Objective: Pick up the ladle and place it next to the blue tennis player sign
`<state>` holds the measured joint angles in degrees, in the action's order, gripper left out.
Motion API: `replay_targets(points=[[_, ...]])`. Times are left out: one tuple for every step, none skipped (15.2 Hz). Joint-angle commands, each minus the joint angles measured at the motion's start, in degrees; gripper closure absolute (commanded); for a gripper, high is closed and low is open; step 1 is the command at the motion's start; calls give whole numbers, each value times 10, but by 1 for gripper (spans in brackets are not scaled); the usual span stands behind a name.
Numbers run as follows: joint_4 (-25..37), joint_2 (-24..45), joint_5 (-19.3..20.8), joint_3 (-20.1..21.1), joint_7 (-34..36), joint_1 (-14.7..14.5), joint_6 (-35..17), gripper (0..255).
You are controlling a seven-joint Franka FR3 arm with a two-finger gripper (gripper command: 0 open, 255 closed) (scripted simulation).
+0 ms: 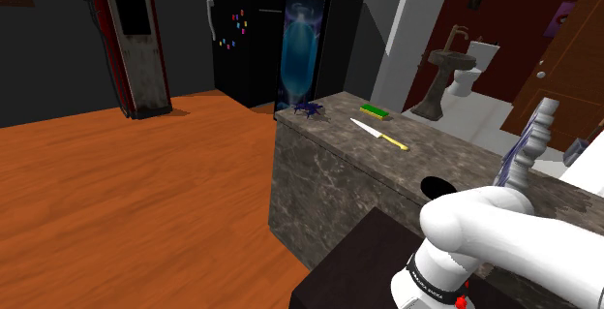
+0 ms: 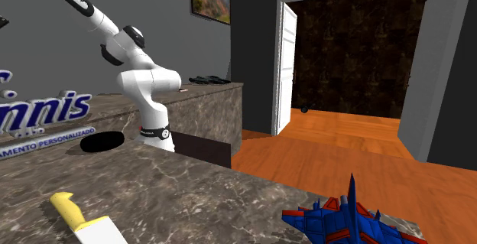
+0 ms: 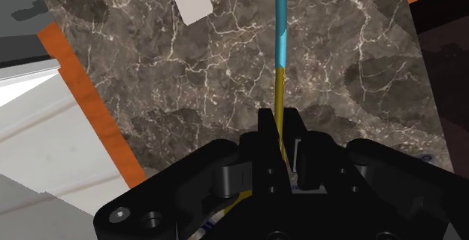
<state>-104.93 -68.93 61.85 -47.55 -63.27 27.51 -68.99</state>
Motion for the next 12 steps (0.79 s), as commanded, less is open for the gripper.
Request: replay_targets(points=[[-18,-12,5,-4,4,6,-7,255],[-27,-17,7,-6,6,9,-11,255],[-36,-22,10,-9,8,12,-15,255],[-45,-28,13,-11,10,14,-18,255],[-53,-33,15,-14,11,17,-22,255],[-62,-38,18,-17,13,19,-26,255],[-70,-43,21,-20,15,22,-29,255],[-78,-48,24,-23,17,25,-33,255],[-86,-53,27,-26,18,27,-36,255],[-94,-58,30,-29,20,30,-40,255],[-102,-63,33,-32,21,32,-44,255],[-109,-68,37,-35,23,35,-47,255]])
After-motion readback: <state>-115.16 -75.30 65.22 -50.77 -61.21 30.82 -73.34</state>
